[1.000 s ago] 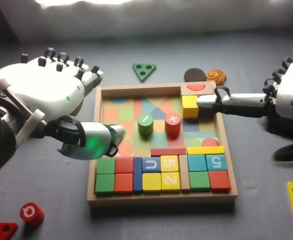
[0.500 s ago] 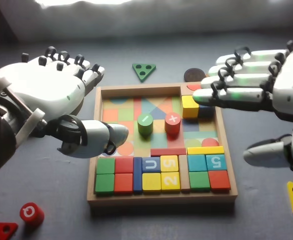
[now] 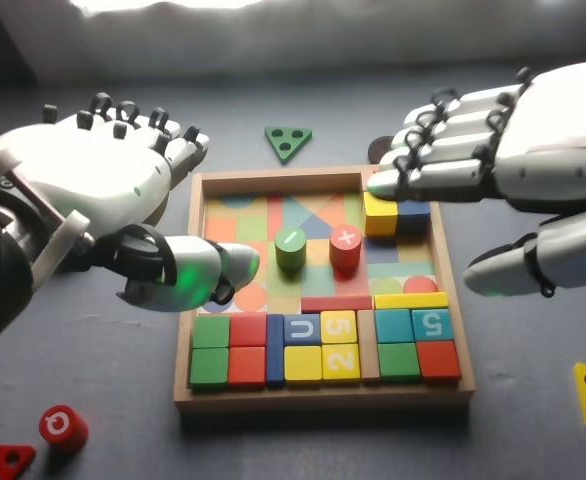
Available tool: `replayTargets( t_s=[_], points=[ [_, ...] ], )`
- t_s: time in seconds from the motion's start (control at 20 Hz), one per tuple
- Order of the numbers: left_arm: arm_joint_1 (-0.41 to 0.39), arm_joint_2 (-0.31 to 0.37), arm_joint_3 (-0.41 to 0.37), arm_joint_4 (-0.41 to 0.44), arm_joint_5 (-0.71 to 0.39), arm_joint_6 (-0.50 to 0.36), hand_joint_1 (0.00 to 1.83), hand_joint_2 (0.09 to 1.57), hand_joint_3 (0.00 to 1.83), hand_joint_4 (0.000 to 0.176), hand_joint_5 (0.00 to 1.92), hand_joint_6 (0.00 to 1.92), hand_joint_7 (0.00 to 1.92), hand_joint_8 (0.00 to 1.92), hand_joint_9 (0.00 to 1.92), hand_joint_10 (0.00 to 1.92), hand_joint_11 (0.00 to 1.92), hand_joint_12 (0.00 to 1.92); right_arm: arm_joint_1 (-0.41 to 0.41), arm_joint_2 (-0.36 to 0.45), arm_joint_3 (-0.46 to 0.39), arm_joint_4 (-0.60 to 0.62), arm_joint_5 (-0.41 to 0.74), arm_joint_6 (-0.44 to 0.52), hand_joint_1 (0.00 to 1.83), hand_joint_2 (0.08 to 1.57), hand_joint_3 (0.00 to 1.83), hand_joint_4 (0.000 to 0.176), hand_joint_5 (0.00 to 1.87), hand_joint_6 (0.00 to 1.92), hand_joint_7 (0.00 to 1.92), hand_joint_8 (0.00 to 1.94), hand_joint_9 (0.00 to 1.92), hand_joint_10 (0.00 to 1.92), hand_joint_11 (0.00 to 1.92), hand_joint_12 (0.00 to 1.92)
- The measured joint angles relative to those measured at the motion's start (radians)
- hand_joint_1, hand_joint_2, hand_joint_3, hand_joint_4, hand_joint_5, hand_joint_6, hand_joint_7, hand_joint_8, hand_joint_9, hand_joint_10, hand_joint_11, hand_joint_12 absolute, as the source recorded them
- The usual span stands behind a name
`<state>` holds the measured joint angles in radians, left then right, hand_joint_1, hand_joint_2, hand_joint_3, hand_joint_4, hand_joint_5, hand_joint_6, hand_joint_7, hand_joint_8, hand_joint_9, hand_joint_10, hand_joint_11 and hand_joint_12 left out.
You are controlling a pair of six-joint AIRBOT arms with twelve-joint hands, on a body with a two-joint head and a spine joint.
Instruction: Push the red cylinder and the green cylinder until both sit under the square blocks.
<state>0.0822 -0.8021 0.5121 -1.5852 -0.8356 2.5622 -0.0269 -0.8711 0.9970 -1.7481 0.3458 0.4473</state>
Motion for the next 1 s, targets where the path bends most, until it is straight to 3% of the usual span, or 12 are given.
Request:
replayTargets(
  t_s=[0.05, 0.1, 0.15, 0.2, 0.25, 0.35, 0.4, 0.45, 0.55, 0.65, 0.85, 1.0],
  points=[
    [-0.003, 0.0, 0.0, -0.001, 0.0, 0.001, 0.0, 1.22, 0.01, 0.0, 0.02, 0.01, 0.01, 0.0, 0.01, 0.0, 0.02, 0.02, 0.011, -0.018, 0.018, -0.036, 0.023, 0.048, 0.34, 1.28, 0.01, 0.0, 0.08, 0.01, 0.41, 0.06, 0.39, 0.14, 0.0, 0.92],
    [-0.003, 0.0, 0.0, 0.003, 0.0, 0.001, 0.0, 1.22, 0.01, 0.0, 0.02, 0.0, 0.01, 0.0, 0.0, 0.0, 0.02, 0.02, 0.014, -0.035, 0.034, -0.047, 0.038, 0.058, 0.41, 1.25, 0.01, 0.0, 0.06, 0.0, 0.51, 0.19, 0.37, 0.54, 0.0, 1.16],
    [-0.003, 0.0, 0.0, -0.002, -0.002, 0.001, 0.0, 1.23, 0.01, 0.0, 0.0, 0.0, 0.0, 0.0, 0.0, 0.0, 0.0, 0.01, 0.029, -0.066, 0.063, -0.085, 0.056, 0.093, 0.49, 1.21, 0.0, 0.0, 0.01, 0.0, 0.51, 0.96, 0.31, 1.34, 0.0, 1.42],
    [-0.003, 0.0, 0.0, -0.003, -0.003, 0.001, 0.0, 1.23, 0.01, 0.0, 0.0, 0.0, 0.0, 0.0, 0.0, 0.0, 0.0, 0.01, 0.035, -0.076, 0.074, -0.112, 0.062, 0.12, 0.51, 1.19, 0.0, 0.0, 0.0, 0.0, 0.52, 1.6, 0.41, 1.74, 0.0, 1.67],
    [-0.004, 0.0, -0.001, -0.002, -0.006, 0.002, 0.0, 1.24, 0.02, 0.0, 0.0, 0.0, 0.0, 0.0, 0.0, 0.0, 0.01, 0.01, 0.039, -0.099, 0.1, -0.164, 0.068, 0.181, 0.69, 1.14, 0.0, 0.0, 0.0, 0.0, 0.62, 1.87, 0.65, 1.88, 0.19, 1.87],
    [-0.008, 0.0, -0.003, -0.002, -0.009, 0.002, 0.0, 1.24, 0.01, 0.0, 0.0, 0.0, 0.0, 0.0, 0.0, 0.0, 0.0, 0.0, 0.039, -0.134, 0.144, -0.226, 0.07, 0.243, 0.98, 1.05, 0.0, 0.0, 0.0, 0.0, 0.68, 1.94, 0.89, 1.92, 0.77, 1.92],
    [-0.008, 0.0, -0.003, -0.002, -0.009, 0.002, 0.0, 1.24, 0.01, 0.0, 0.0, 0.0, 0.0, 0.0, 0.0, 0.0, 0.01, 0.01, 0.039, -0.144, 0.158, -0.243, 0.071, 0.26, 1.07, 1.0, 0.0, 0.0, 0.0, 0.0, 0.79, 1.94, 1.04, 1.92, 1.07, 1.92],
    [-0.008, 0.0, -0.003, -0.003, -0.01, 0.002, 0.0, 1.24, 0.01, 0.0, 0.0, 0.0, 0.0, 0.0, 0.0, 0.0, 0.02, 0.01, 0.039, -0.156, 0.175, -0.28, 0.072, 0.292, 1.15, 0.98, 0.0, 0.0, 0.04, 0.01, 1.06, 1.94, 1.28, 1.92, 1.33, 1.92],
    [-0.015, 0.0, -0.003, -0.009, -0.01, 0.002, 0.0, 1.26, 0.02, 0.0, 0.02, 0.01, 0.02, 0.01, 0.02, 0.01, 0.04, 0.02, 0.03, -0.174, 0.2, -0.322, 0.075, 0.312, 1.22, 1.0, 0.0, 0.0, 0.22, 0.05, 1.4, 1.94, 1.57, 1.92, 1.62, 1.92],
    [-0.018, 0.0, -0.003, -0.007, -0.019, 0.002, 0.0, 1.26, 0.02, 0.0, 0.0, 0.0, 0.0, 0.0, 0.01, 0.0, 0.03, 0.02, 0.01, -0.193, 0.227, -0.325, 0.083, 0.314, 1.25, 1.07, 0.02, 0.0, 0.2, 0.02, 1.68, 1.94, 1.86, 1.92, 1.88, 1.92],
    [-0.026, 0.0, -0.003, -0.016, -0.019, 0.002, 0.0, 1.28, 0.02, 0.0, 0.0, 0.0, 0.0, 0.0, 0.0, 0.0, 0.02, 0.02, -0.003, -0.235, 0.288, -0.339, 0.085, 0.315, 1.37, 1.13, 0.03, 0.0, 0.09, 0.0, 1.75, 1.94, 1.92, 1.92, 1.92, 1.92],
    [-0.026, 0.0, -0.003, -0.017, -0.02, 0.002, 0.0, 1.29, 0.02, 0.0, 0.0, 0.0, 0.0, 0.0, 0.01, 0.0, 0.04, 0.03, -0.003, -0.27, 0.315, -0.348, 0.08, 0.315, 1.53, 1.15, 0.02, 0.0, 0.09, 0.0, 1.66, 1.94, 1.92, 1.92, 1.92, 1.92]
  ],
)
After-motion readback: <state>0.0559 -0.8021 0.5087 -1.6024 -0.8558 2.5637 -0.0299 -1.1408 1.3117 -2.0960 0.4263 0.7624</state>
